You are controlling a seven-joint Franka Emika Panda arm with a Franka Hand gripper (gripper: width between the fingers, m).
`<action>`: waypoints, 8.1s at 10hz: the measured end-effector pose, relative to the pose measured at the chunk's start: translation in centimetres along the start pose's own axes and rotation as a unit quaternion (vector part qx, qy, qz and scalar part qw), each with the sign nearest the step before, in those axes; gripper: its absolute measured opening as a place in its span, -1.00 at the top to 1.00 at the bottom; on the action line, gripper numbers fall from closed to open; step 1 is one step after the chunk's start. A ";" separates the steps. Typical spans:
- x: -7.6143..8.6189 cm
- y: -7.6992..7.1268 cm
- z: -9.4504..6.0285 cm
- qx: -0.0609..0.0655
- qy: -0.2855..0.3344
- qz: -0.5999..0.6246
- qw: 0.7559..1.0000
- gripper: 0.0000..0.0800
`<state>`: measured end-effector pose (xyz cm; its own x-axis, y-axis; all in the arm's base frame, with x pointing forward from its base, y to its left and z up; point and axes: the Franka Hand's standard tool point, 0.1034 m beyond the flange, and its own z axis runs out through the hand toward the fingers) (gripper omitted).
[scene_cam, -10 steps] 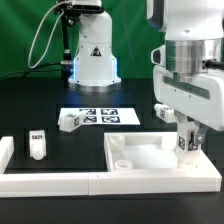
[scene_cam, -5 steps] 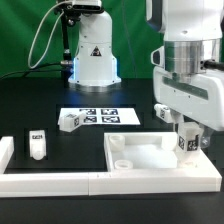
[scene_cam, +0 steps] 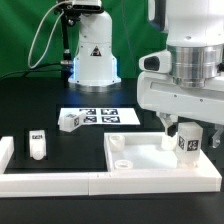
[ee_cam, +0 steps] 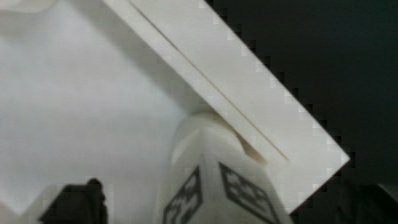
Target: Assemble one leg
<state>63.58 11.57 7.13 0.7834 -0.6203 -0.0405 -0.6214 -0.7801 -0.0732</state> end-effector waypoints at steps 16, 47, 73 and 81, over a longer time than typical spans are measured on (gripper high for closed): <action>1.9 0.3 -1.4 0.008 0.012 0.290 0.957 0.27; 1.0 0.2 -0.2 0.016 -0.001 0.382 0.924 0.29; 1.7 0.7 0.2 -0.007 0.019 0.327 0.945 0.29; 1.1 0.2 0.0 -0.012 0.012 0.160 0.987 -0.54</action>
Offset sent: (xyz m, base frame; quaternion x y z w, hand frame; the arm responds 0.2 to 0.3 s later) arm 0.0205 0.0218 0.0311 0.0135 -0.0210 -0.3974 0.9173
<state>64.34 10.69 7.07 0.5467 -0.8367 -0.0332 -0.8373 -0.5456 -0.0364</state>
